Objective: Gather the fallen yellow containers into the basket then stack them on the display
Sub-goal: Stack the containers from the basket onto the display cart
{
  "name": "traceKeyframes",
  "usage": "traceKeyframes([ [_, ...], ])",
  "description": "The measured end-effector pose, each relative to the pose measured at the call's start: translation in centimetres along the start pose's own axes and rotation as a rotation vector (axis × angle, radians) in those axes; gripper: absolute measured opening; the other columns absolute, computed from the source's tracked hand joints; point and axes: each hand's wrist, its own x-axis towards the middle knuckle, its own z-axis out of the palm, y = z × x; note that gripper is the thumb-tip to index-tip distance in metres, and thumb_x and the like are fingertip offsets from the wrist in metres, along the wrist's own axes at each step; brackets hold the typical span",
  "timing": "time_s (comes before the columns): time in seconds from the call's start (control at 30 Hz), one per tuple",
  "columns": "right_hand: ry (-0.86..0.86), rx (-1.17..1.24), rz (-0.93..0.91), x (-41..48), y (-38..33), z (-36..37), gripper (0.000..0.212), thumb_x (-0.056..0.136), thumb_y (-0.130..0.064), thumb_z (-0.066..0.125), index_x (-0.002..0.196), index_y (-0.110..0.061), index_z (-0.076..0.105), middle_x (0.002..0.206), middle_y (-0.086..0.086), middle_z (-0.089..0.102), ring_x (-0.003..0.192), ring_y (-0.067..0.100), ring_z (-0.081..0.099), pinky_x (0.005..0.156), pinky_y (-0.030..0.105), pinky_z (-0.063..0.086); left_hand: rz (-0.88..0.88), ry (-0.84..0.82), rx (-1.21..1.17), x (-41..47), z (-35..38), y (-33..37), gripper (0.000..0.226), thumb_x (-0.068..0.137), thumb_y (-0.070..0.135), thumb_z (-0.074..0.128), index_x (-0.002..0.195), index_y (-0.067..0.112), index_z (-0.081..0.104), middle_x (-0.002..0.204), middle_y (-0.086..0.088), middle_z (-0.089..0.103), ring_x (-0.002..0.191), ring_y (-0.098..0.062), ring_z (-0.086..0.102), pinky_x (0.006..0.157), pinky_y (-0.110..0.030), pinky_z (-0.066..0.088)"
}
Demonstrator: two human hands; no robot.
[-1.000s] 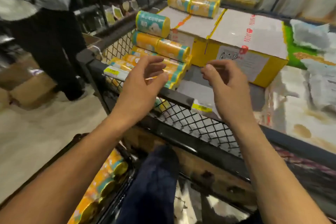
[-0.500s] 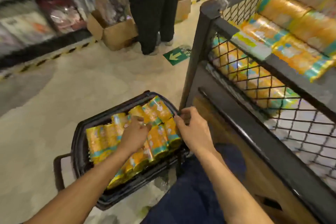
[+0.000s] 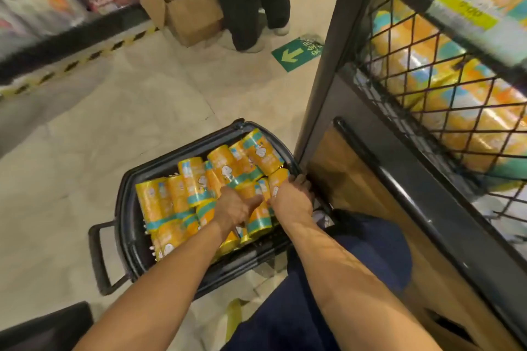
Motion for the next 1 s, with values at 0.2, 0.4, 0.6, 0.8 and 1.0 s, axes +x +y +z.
traceKeyframes([
  [0.2,-0.010,0.146,0.038,0.2,0.6,-0.1,0.080,0.077,-0.049,0.083,0.134,-0.005,0.050,0.137,0.016,0.047,0.125,0.032,0.048,0.099,0.043,0.050,-0.023,-0.007,-0.054,-0.8,-0.7,-0.1,0.044,0.080,0.044,0.084,0.084,0.005,0.065,0.071,-0.014,0.069,0.061,-0.027,0.066,0.063,-0.040,0.057],
  [0.4,-0.256,0.698,0.137,0.2,2.5,-1.2,0.067,0.077,-0.045,0.084,0.123,-0.003,0.059,0.118,0.009,0.064,0.106,0.025,0.063,0.083,0.034,0.053,-0.053,0.025,-0.144,-2.3,-3.4,0.2,0.065,0.081,0.049,0.082,0.124,0.020,0.044,0.099,-0.006,0.068,0.079,-0.026,0.069,0.070,-0.035,0.057],
  [0.6,-0.303,1.232,0.167,-3.7,3.7,-5.0,0.084,0.076,-0.040,0.084,0.142,-0.003,0.046,0.109,0.004,0.067,0.097,0.024,0.071,0.087,0.042,0.061,0.121,0.035,-0.364,-6.3,-6.2,2.2,0.054,0.092,0.040,0.075,0.133,0.017,0.048,0.108,-0.004,0.071,0.081,-0.015,0.070,0.059,-0.028,0.052],
  [0.8,-0.053,1.254,-0.003,-12.1,7.6,-12.4,0.085,0.071,-0.047,0.073,0.145,-0.016,0.046,0.121,0.002,0.062,0.106,0.024,0.064,0.096,0.045,0.055,0.445,0.022,-0.417,-13.2,-9.3,10.2,0.036,0.081,0.042,0.081,0.110,0.028,0.065,0.108,-0.002,0.075,0.090,-0.019,0.074,0.085,-0.047,0.061],
  [1.0,0.341,1.347,-0.236,-23.3,15.4,-22.5,0.058,0.065,-0.059,0.078,0.115,-0.036,0.060,0.106,-0.010,0.073,0.090,0.004,0.071,0.076,0.027,0.058,0.932,-0.186,-0.260,-23.3,-10.1,20.9,0.073,0.061,0.053,0.083,0.128,0.032,0.066,0.113,0.003,0.077,0.102,-0.017,0.073,0.094,-0.047,0.058],
])
